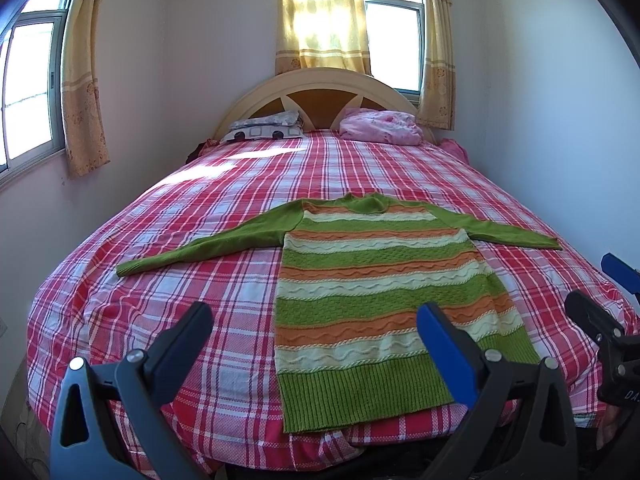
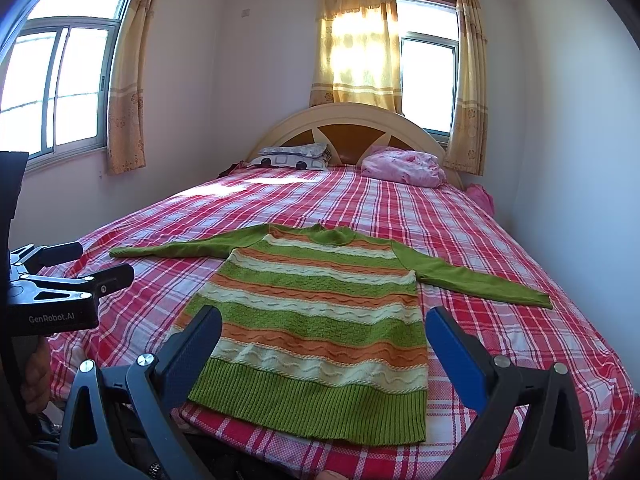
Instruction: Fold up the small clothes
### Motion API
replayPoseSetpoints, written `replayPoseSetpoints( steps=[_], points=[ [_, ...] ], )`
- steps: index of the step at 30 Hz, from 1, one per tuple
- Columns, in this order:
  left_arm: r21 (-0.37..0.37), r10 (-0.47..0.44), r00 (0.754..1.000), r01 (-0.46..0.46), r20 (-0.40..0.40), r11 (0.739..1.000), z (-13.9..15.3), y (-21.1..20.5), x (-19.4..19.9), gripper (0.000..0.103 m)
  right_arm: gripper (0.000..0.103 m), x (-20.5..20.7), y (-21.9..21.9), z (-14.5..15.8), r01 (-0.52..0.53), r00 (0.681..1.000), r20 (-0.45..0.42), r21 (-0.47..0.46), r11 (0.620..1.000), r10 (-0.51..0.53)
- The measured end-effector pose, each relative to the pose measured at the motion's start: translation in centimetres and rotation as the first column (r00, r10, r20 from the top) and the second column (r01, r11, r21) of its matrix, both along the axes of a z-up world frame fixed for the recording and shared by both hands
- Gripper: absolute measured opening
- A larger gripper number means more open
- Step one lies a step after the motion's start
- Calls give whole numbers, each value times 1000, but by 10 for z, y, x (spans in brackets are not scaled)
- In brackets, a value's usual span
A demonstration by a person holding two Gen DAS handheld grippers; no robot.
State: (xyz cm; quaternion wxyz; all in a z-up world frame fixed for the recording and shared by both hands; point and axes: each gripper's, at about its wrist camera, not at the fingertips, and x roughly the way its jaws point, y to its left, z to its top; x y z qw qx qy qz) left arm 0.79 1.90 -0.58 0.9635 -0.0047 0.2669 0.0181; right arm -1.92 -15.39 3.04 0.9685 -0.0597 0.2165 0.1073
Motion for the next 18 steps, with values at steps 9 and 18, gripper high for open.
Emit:
replayPoseSetpoints(
  steps=[9, 18],
  points=[
    [-5, -1, 1000, 1, -5, 1000, -1, 0, 0, 103, 102, 0, 0, -2, -1, 1000, -3, 0, 1000, 1],
    [-13, 3, 1000, -3, -13, 1000, -2, 2, 2, 103, 102, 0, 2, -3, -4, 1000, -8, -4, 1000, 4]
  ],
)
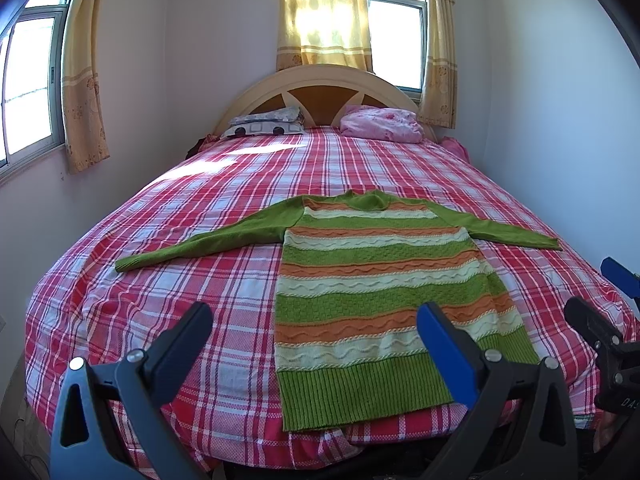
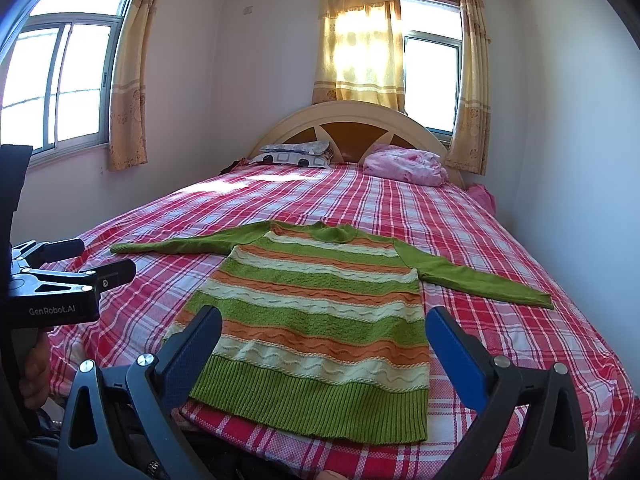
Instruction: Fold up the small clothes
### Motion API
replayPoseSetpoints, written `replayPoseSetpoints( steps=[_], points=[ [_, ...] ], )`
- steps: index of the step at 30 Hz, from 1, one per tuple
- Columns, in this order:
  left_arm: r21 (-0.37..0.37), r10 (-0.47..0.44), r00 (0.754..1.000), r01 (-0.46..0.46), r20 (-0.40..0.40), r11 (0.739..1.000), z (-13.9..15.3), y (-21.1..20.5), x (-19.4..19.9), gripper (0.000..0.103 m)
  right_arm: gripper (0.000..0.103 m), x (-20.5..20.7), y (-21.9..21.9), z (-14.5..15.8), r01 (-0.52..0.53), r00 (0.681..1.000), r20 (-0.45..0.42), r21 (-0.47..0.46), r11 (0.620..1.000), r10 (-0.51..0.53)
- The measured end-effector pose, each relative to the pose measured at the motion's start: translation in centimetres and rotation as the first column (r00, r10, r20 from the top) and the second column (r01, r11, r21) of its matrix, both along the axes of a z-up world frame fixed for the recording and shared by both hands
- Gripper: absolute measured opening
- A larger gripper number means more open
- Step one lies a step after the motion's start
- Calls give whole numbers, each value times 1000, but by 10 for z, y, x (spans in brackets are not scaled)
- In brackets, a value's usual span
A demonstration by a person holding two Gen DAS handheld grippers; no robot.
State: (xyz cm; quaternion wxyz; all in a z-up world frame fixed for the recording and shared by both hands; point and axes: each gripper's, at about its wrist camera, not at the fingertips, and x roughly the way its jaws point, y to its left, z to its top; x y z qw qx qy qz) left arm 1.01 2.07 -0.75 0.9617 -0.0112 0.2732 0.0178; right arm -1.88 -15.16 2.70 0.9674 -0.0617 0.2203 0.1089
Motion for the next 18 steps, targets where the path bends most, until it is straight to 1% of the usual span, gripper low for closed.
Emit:
replayPoseSetpoints(
  steps=[18],
  points=[
    [-2, 5, 1000, -5, -6, 1000, -1, 2, 1, 103, 102, 1, 2, -1, -7, 1000, -13, -4, 1000, 7]
  ],
)
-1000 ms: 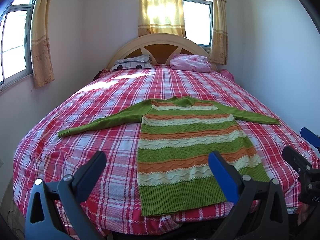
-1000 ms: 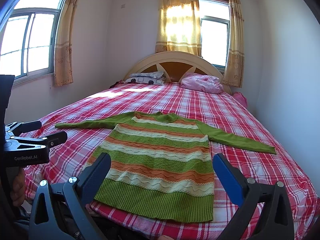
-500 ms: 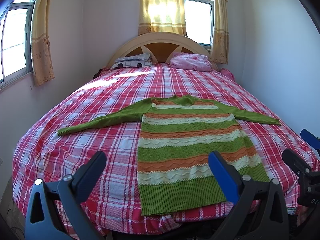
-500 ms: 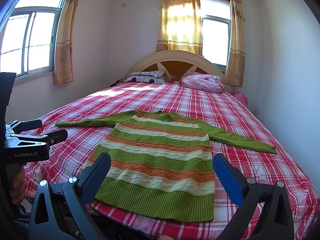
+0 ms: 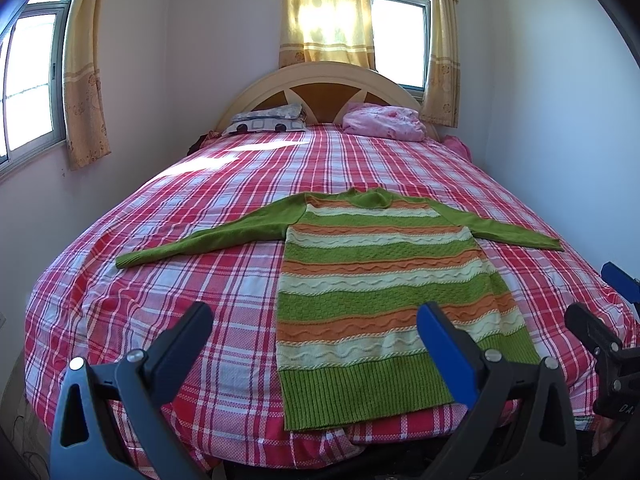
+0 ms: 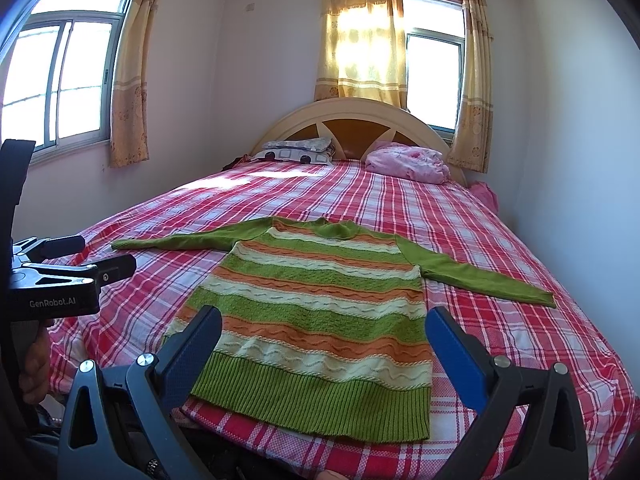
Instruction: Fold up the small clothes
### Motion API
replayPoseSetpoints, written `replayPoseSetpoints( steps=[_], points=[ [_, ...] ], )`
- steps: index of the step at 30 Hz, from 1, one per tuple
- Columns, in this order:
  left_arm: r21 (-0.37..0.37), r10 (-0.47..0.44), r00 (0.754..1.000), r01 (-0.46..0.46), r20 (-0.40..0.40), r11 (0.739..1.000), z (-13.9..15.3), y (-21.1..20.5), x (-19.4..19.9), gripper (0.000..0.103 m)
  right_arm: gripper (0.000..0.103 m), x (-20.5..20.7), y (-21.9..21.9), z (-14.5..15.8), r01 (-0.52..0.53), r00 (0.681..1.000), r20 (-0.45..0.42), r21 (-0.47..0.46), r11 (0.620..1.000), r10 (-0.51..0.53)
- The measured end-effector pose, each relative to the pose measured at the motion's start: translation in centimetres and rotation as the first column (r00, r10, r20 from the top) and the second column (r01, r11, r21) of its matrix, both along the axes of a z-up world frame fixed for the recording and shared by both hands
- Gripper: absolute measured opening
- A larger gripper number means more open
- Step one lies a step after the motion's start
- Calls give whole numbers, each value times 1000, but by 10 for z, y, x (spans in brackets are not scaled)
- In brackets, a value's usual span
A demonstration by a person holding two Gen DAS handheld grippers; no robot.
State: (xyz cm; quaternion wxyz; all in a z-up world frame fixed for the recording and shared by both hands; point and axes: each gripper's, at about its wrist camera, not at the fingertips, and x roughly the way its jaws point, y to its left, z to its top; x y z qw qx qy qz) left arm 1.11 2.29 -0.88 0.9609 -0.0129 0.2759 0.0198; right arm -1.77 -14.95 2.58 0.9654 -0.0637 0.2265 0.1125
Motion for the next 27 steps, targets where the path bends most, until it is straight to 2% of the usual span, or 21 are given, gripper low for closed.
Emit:
replayPoseSetpoints(
  steps=[13, 22, 27],
  points=[
    [13, 11, 1000, -11, -19, 1000, -6, 12, 17, 103, 102, 21, -7, -10, 13, 1000, -23, 4, 1000, -13],
    [41, 44, 996, -41, -73, 998, -24, 25, 52, 103, 102, 62, -13, -30, 31, 996, -87, 4, 1000, -30],
    [96, 68, 994, -60, -82, 994, -34, 25, 79, 103, 102, 93, -24, -38, 67, 992, -107, 2, 998, -66]
  ],
)
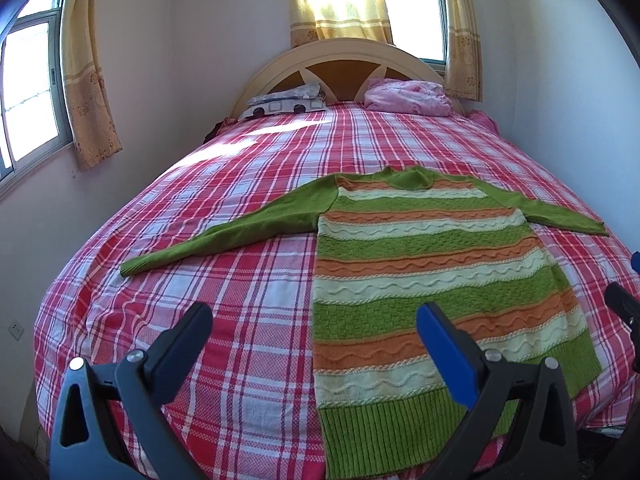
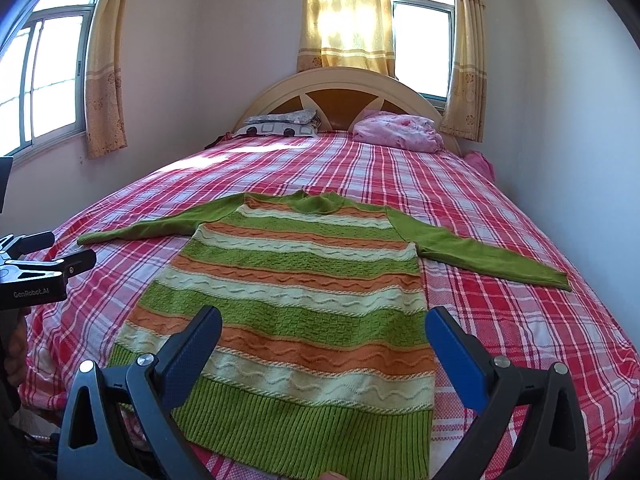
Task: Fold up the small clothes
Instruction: 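Reach the right gripper to the green sleeve cuff and close on it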
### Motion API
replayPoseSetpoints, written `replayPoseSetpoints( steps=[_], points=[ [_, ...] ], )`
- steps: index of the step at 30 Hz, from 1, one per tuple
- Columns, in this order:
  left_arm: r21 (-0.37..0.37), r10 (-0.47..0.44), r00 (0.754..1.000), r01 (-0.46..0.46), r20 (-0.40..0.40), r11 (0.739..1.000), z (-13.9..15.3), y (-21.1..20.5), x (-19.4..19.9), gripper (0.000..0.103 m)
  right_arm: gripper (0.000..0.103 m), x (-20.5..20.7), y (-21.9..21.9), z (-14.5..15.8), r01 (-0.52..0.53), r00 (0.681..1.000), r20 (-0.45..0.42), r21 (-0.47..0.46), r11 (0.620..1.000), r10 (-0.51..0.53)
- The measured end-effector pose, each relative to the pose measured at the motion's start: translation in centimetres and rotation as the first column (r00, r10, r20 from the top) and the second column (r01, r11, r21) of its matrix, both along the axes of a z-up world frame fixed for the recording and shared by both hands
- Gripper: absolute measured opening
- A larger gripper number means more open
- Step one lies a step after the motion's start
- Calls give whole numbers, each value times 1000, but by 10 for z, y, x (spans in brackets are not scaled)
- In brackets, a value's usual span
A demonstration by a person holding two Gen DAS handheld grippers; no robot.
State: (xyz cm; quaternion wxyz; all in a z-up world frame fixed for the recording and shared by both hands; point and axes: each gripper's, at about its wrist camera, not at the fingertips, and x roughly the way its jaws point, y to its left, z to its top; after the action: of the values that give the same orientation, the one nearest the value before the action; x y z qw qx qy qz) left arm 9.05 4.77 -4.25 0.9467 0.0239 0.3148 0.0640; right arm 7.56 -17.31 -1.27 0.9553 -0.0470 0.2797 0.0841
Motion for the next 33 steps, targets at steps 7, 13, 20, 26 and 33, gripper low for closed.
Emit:
replayPoseSetpoints(
  steps=[7, 13, 20, 26, 33],
  points=[
    [29, 2, 999, 0, -43, 1000, -12, -6, 47, 103, 102, 50, -34, -18, 88, 994, -60, 20, 996, -87],
    [69, 11, 999, -9, -36, 998, -24, -18, 90, 103, 102, 92, -84, -41, 191, 973, -138, 16, 982, -186],
    [110, 39, 999, -39, 2, 993, -37, -28, 143, 103, 102, 134, -163, -68, 337, 916, -247, 50, 940, -316],
    [128, 71, 997, -69, -12, 989, -52, -29, 177, 103, 102, 157, -237, -72, 473, 859, -267, 89, 877, -436],
    [142, 122, 991, -114, -53, 983, -74, -23, 208, 103, 99, 185, -315, -74, 588, 794, -289, 138, 797, -536]
  ],
)
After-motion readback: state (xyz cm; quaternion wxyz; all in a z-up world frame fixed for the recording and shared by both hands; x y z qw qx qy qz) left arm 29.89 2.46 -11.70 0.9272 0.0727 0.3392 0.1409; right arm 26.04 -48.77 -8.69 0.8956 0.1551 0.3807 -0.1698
